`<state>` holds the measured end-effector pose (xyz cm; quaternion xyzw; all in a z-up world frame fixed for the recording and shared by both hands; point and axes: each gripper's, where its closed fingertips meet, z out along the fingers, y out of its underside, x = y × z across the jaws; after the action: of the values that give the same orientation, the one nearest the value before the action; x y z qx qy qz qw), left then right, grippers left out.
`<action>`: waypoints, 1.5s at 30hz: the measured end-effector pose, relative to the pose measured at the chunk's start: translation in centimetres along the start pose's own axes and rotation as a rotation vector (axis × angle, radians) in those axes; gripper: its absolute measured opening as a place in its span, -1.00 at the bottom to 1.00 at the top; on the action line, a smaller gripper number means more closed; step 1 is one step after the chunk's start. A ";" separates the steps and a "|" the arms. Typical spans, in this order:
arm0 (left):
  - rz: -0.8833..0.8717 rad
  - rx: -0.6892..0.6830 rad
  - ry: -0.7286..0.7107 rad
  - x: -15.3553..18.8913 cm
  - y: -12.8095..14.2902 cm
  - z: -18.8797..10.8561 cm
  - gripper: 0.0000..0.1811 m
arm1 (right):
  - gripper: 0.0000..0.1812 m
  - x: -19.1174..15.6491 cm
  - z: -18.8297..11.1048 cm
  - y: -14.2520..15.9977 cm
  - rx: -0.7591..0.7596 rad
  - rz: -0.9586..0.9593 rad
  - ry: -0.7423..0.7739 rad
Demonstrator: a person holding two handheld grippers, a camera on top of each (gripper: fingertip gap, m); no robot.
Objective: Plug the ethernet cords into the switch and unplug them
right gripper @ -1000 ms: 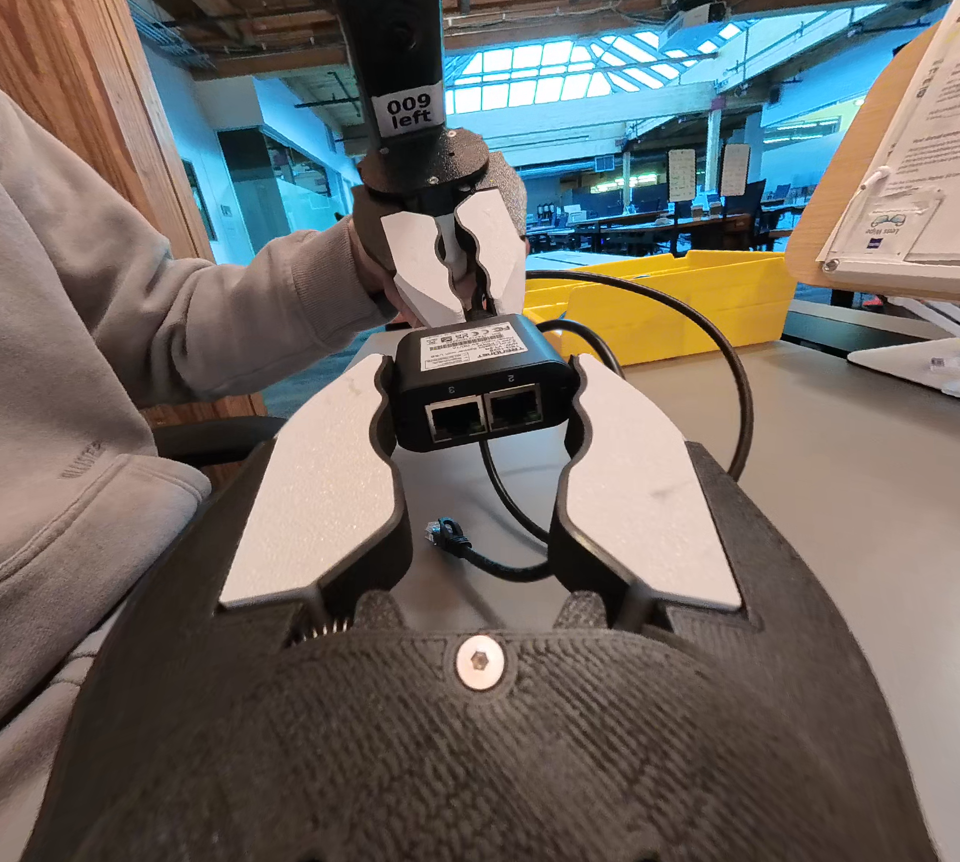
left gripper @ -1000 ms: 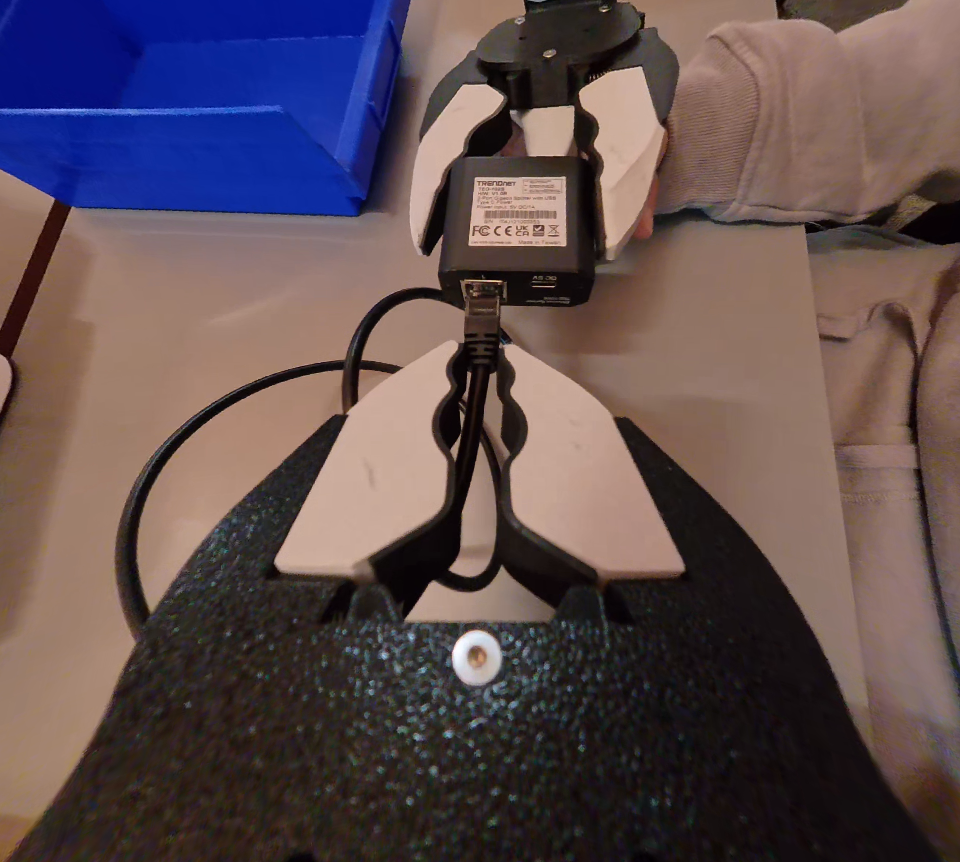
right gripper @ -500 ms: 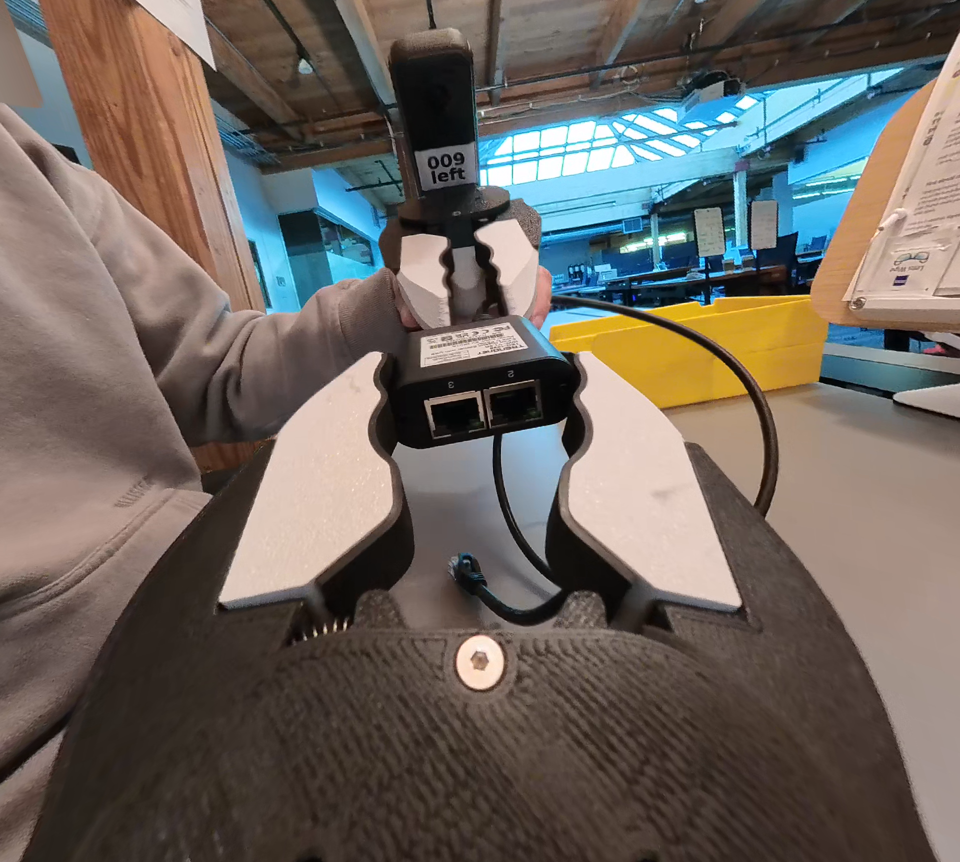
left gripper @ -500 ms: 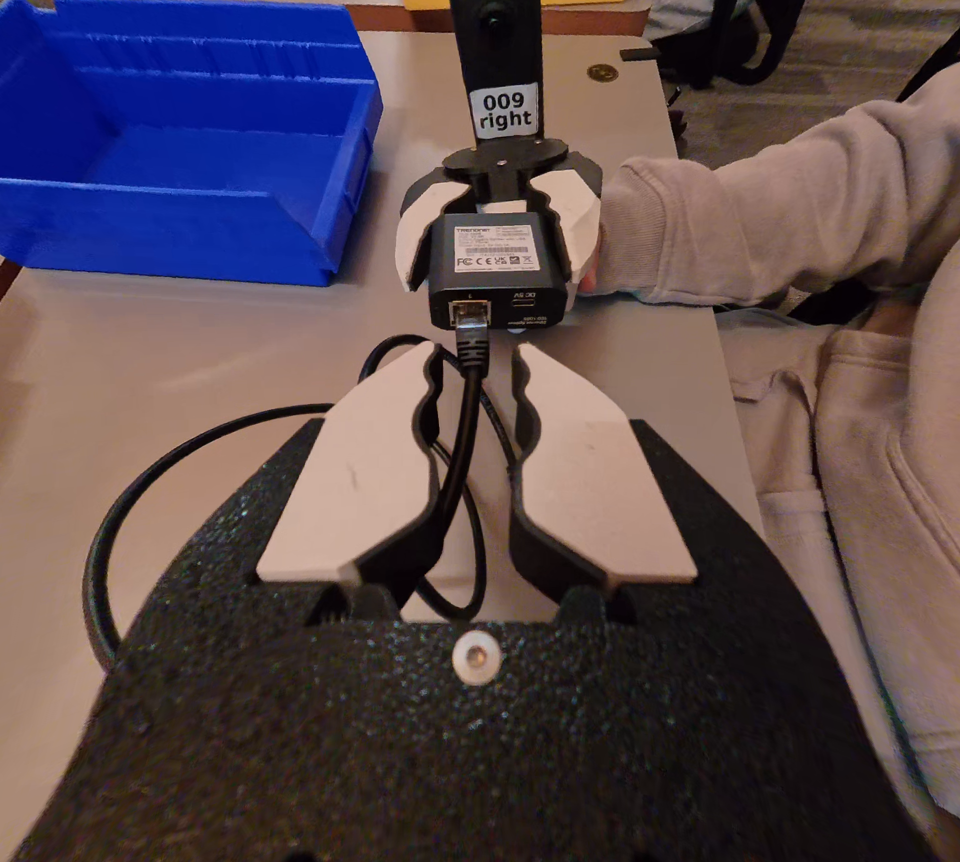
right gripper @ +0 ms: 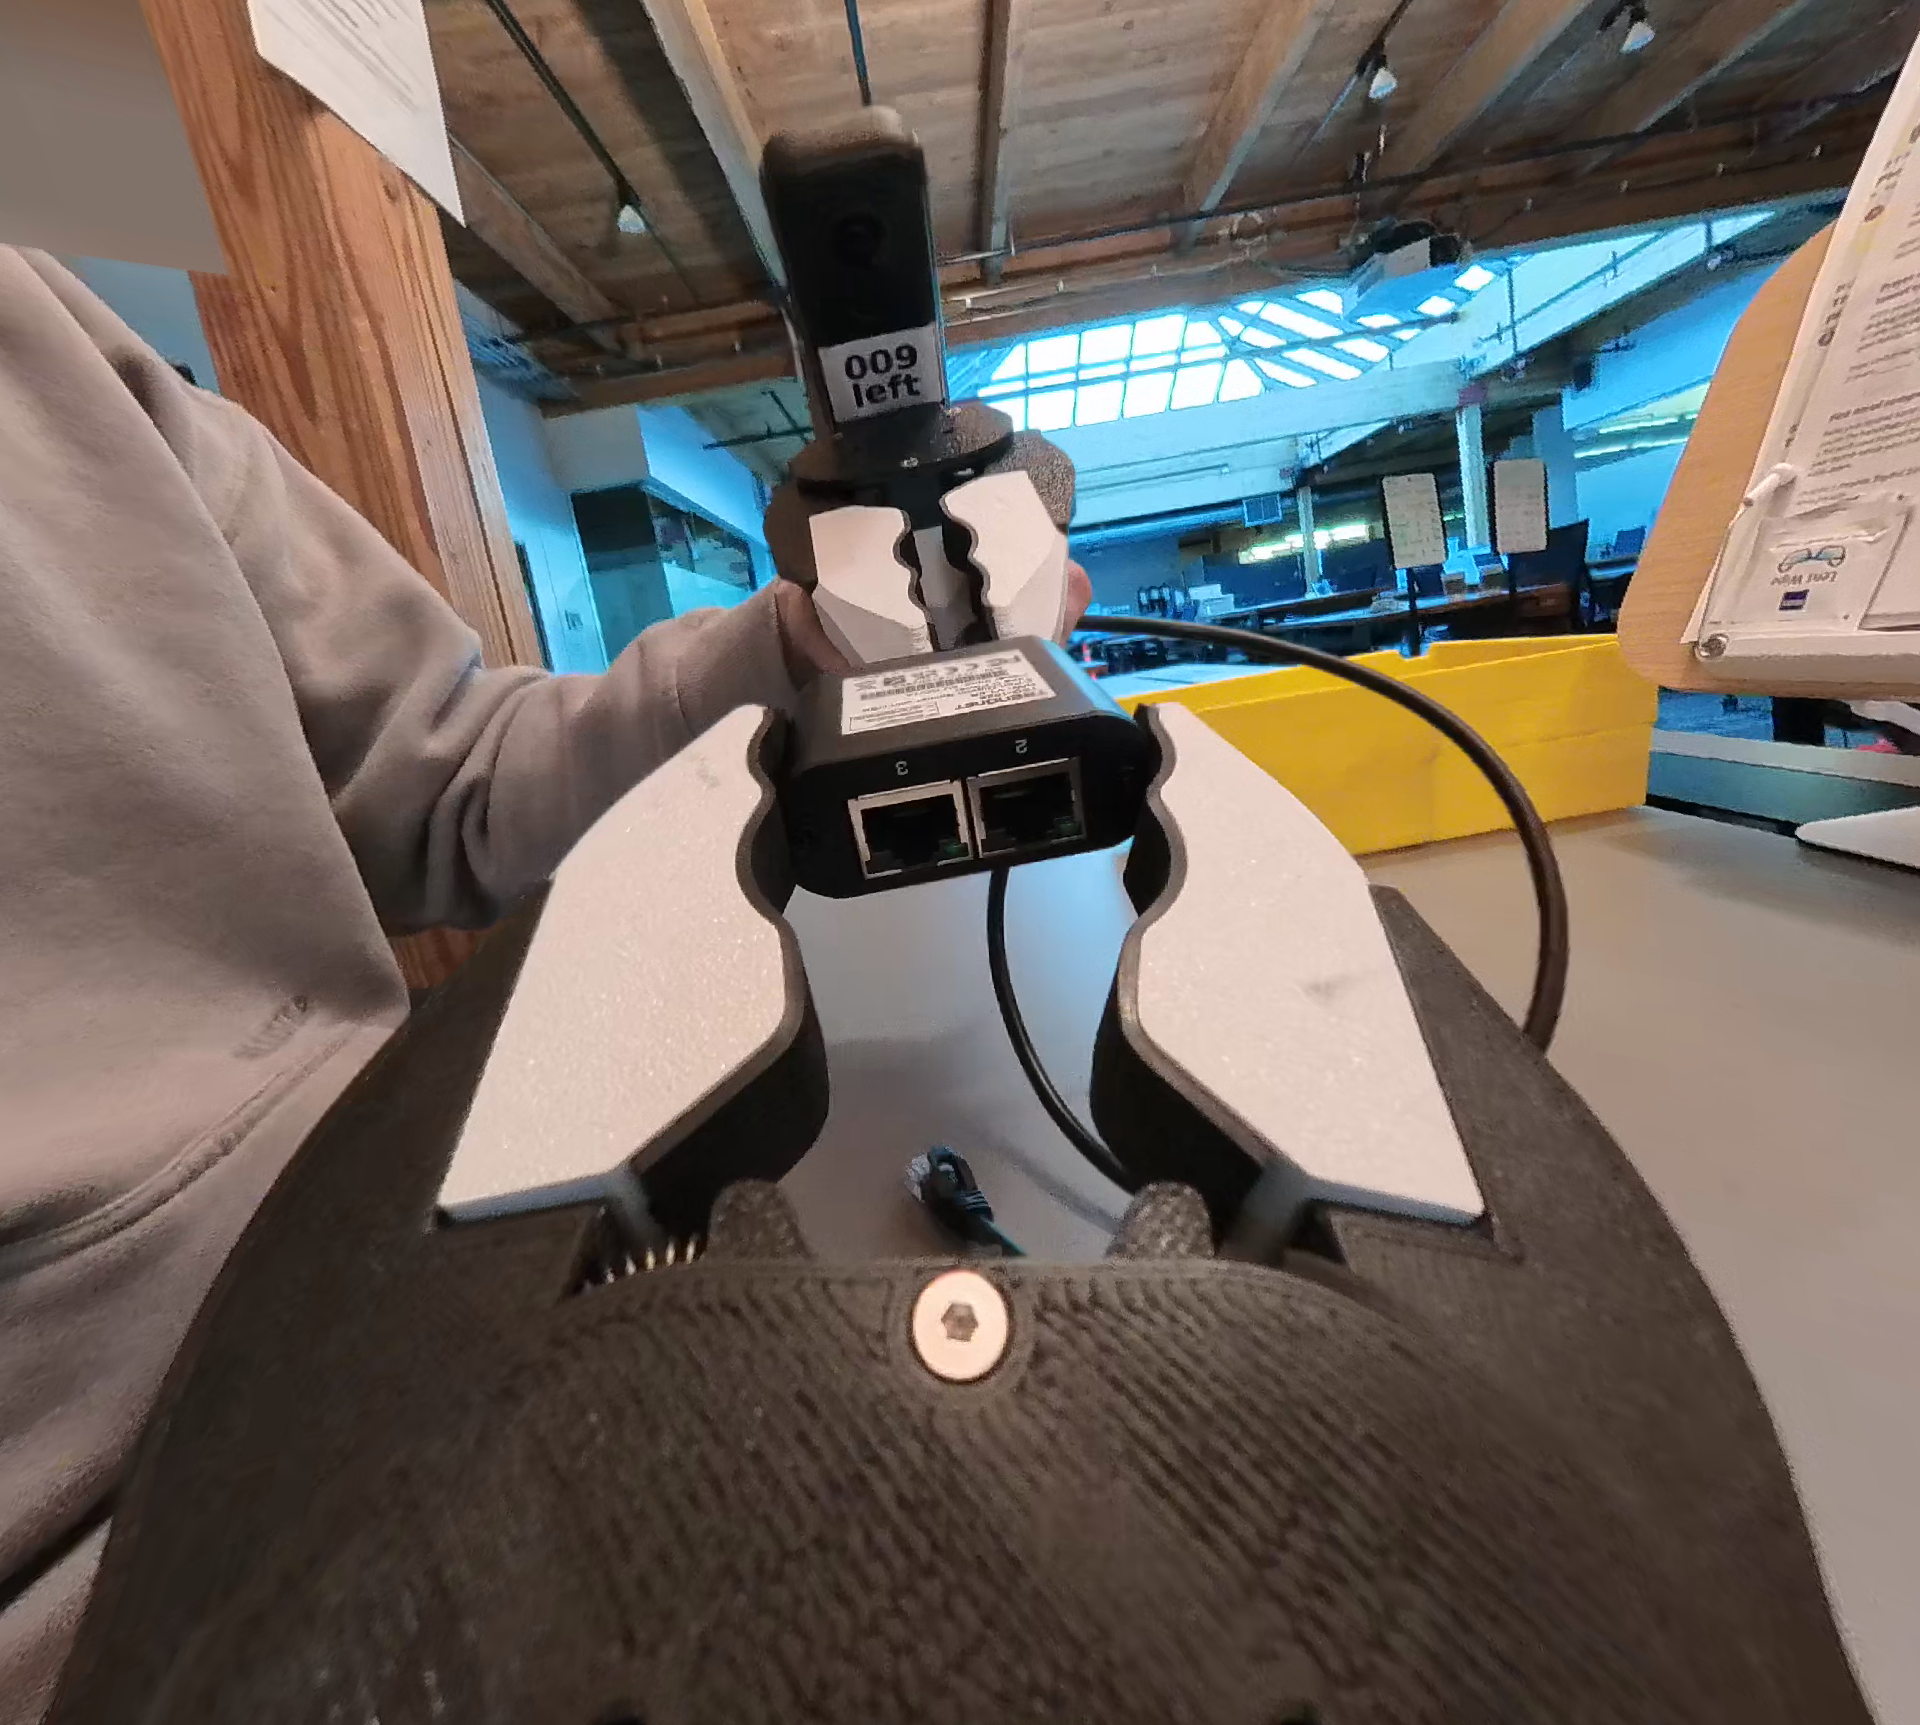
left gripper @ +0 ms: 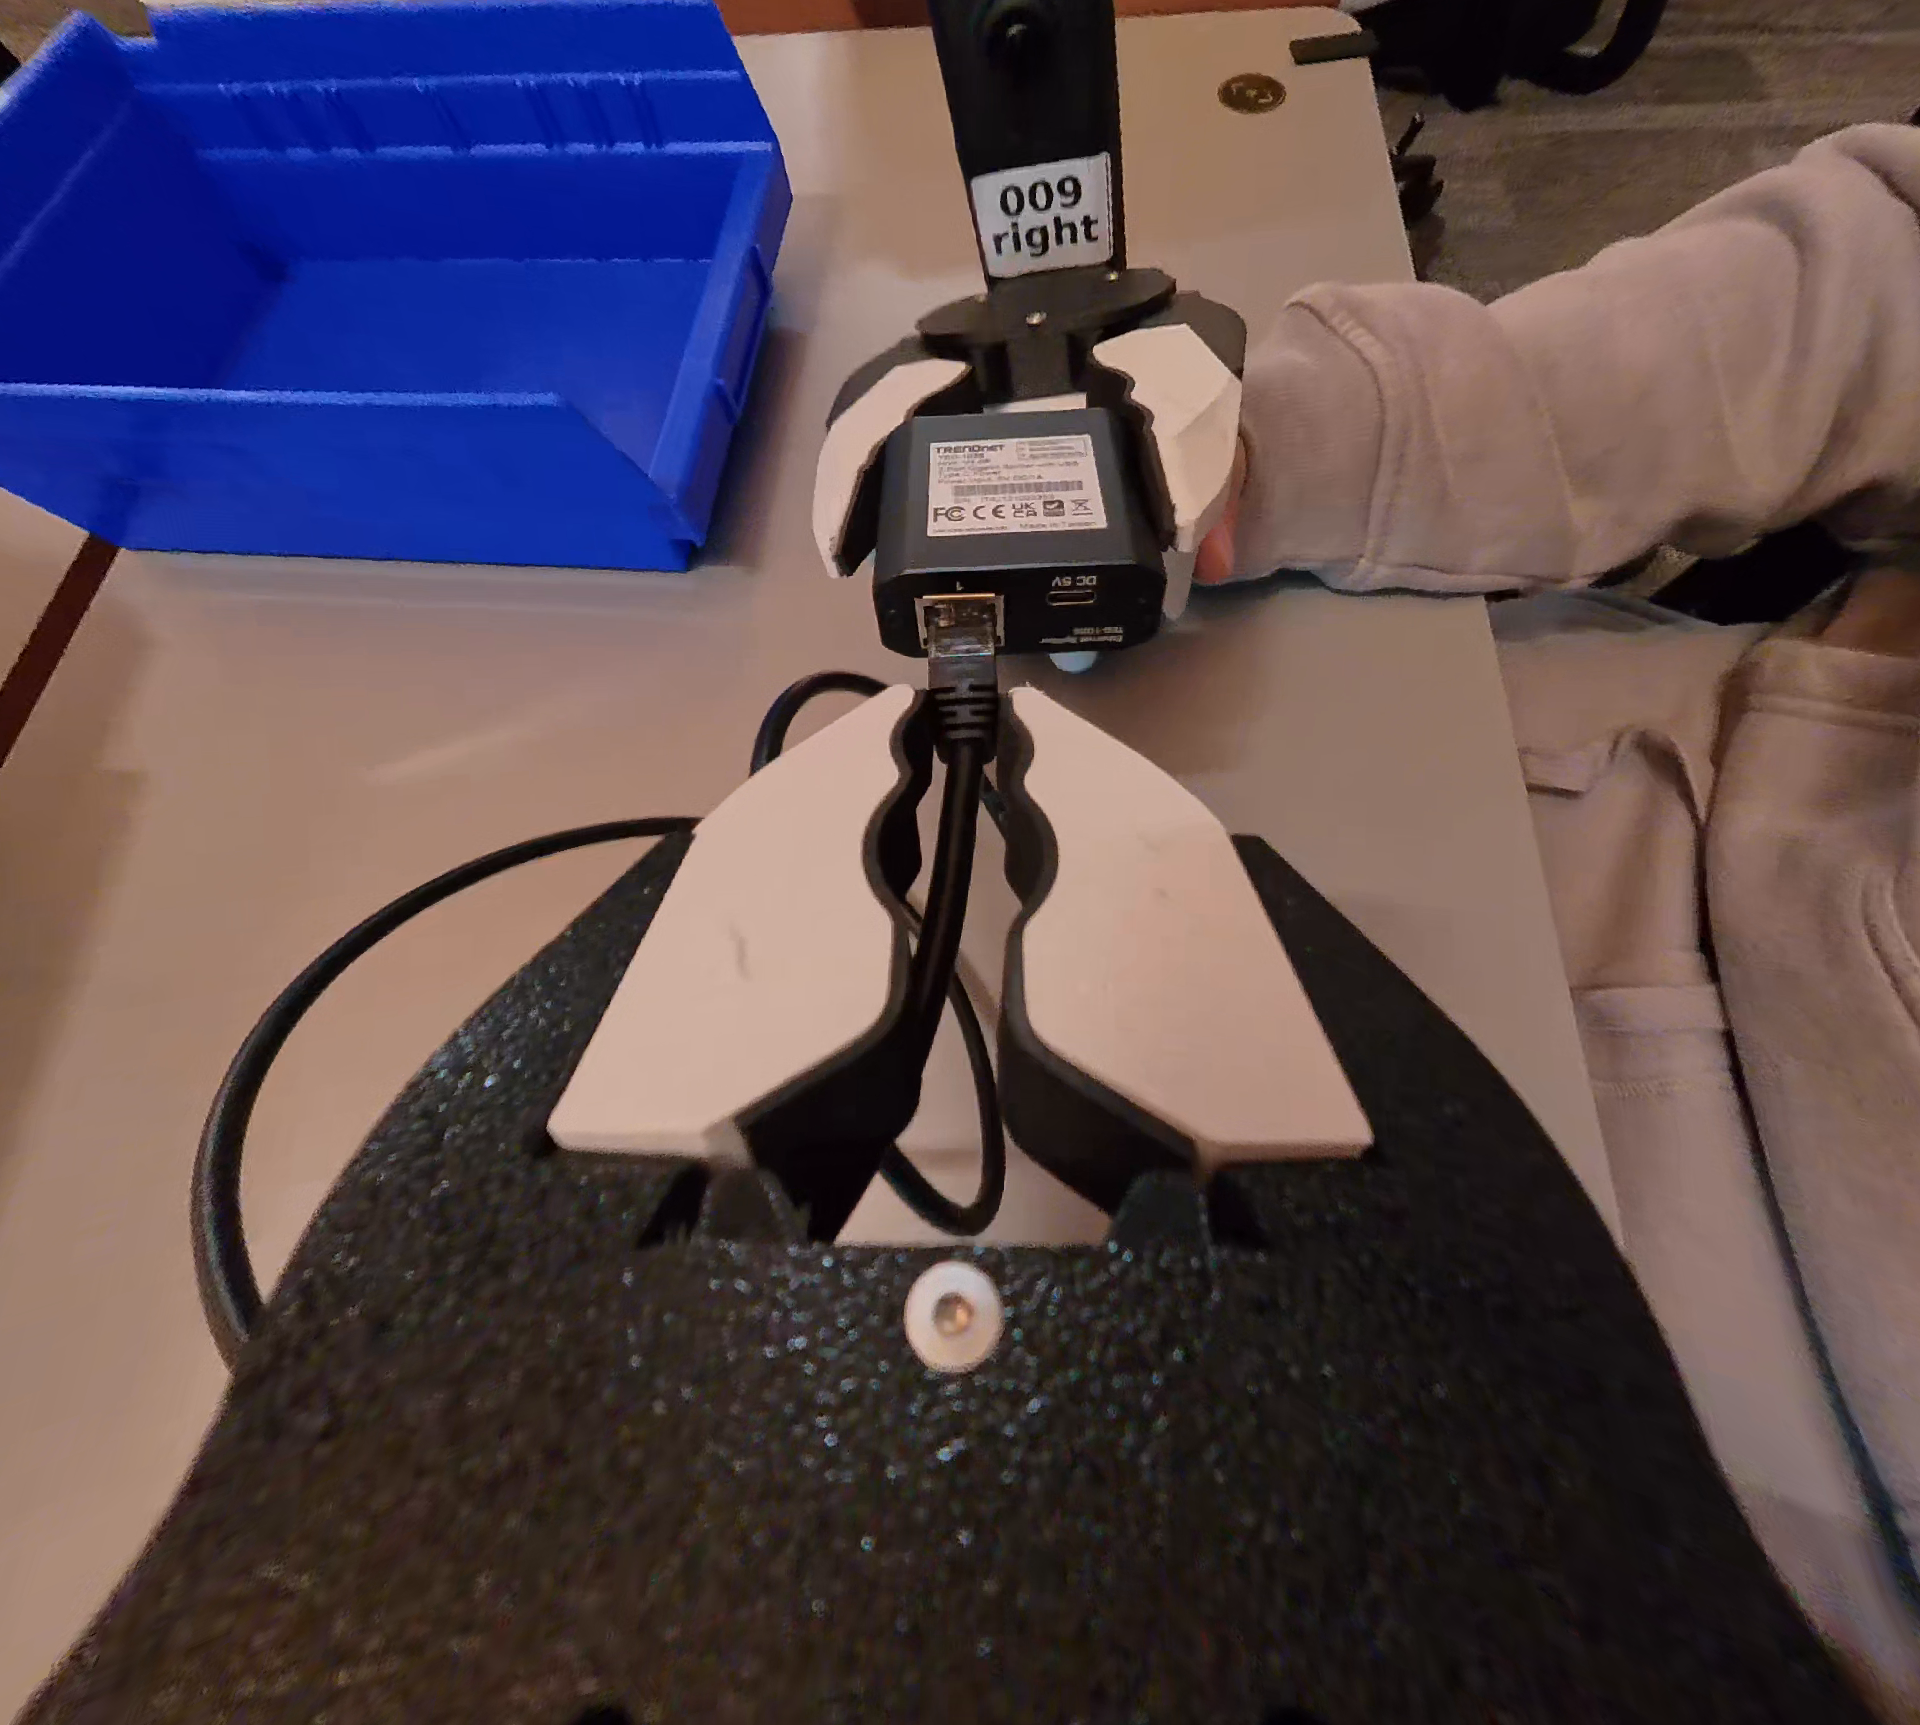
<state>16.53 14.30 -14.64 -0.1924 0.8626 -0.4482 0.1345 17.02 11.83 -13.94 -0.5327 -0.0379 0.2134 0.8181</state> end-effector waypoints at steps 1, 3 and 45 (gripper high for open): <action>0.004 -0.012 0.005 0.0 0.1 -0.1 -0.89 | -0.30 0.0 0.1 0.2 -0.015 -0.008 0.005; 0.015 -0.027 0.011 0.1 0.4 -0.3 -0.89 | -0.29 -0.1 0.3 0.5 -0.040 -0.008 -0.003; -1.071 0.431 0.387 0.0 1.6 -0.7 -0.74 | -0.28 1.1 1.9 1.1 -0.354 -0.132 0.171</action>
<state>15.87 15.63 -15.57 -0.4831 0.5445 -0.6449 -0.2328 17.12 14.23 -14.34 -0.6808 -0.0402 0.1033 0.7241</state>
